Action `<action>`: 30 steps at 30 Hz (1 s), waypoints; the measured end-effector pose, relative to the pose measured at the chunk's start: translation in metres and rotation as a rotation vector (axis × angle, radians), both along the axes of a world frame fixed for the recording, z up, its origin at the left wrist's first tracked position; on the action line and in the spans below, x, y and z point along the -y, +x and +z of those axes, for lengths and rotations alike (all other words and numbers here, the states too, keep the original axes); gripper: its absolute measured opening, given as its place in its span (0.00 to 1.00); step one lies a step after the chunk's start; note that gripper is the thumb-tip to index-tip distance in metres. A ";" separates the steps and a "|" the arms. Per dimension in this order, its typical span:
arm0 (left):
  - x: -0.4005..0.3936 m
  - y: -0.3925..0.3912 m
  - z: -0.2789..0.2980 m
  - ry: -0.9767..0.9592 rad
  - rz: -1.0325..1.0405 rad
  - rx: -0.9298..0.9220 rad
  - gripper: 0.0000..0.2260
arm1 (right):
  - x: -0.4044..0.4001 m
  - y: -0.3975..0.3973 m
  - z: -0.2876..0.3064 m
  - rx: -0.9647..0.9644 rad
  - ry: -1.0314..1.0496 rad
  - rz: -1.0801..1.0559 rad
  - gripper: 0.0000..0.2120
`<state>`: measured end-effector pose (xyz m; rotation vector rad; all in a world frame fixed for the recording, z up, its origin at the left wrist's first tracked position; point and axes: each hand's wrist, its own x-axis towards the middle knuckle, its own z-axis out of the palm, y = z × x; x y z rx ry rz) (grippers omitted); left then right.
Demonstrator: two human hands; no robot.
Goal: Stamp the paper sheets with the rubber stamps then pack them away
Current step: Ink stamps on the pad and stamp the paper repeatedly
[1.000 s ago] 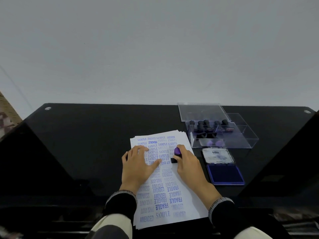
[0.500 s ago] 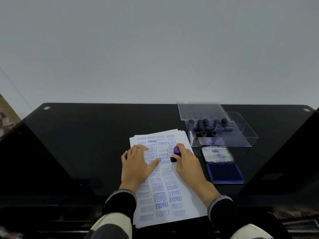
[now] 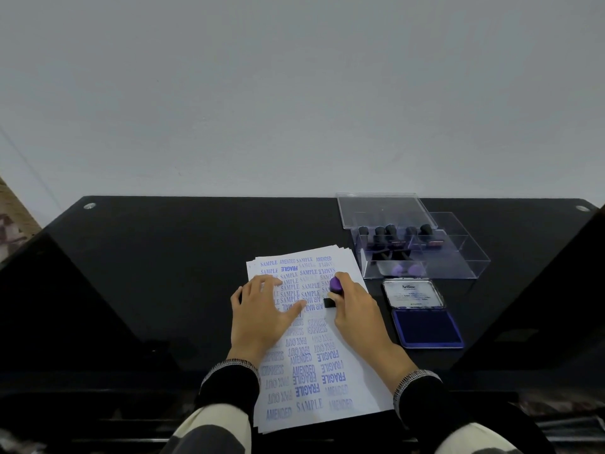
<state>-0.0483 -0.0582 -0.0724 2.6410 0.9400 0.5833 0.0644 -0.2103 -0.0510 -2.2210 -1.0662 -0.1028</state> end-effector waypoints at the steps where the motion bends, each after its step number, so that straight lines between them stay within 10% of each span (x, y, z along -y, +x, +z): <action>1: 0.000 0.000 0.000 0.000 0.001 -0.002 0.34 | 0.000 0.000 0.000 0.001 0.003 0.001 0.13; 30: 0.008 0.000 0.009 -0.128 0.233 -0.184 0.31 | 0.000 -0.002 0.000 0.039 0.006 -0.005 0.14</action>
